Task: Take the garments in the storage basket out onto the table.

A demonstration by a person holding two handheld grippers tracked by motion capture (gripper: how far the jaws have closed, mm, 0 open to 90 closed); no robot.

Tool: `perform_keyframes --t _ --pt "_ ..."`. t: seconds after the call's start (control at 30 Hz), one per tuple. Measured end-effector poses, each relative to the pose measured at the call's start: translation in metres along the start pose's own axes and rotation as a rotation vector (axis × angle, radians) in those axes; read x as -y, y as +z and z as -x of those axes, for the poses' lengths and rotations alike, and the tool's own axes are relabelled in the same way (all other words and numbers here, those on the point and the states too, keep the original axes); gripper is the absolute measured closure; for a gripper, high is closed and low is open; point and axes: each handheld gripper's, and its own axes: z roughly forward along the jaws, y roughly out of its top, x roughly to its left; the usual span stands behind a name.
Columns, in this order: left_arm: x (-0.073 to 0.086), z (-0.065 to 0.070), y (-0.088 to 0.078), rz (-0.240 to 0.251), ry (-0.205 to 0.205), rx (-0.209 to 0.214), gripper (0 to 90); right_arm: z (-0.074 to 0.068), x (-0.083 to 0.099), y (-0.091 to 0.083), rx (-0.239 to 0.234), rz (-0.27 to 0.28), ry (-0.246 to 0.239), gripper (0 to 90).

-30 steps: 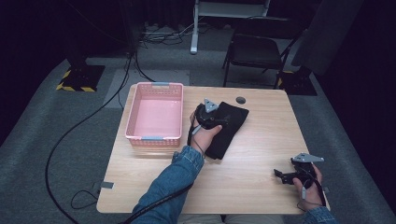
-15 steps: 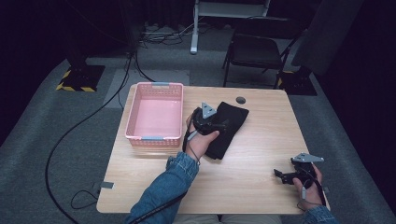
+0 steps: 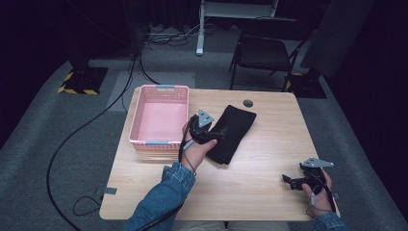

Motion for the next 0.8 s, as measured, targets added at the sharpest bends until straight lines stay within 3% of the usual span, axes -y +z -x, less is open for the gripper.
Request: perform_keyframes --t 0.2,0.37,0.8 --pt "0.007 -0.007 -0.012 -0.001 -0.003 -0.019 13.4 0.0 0.0 0.0 0.003 0.001 0.002 0.0" --pt "0.012 -0.01 -0.022 -0.005 0.022 -0.049 13.4 0.0 0.0 0.0 0.002 0.0 0.002 0.0" --pt "0.028 -0.023 -0.052 -0.006 0.005 -0.092 13.2 0.0 0.0 0.0 0.002 0.0 0.003 0.0"
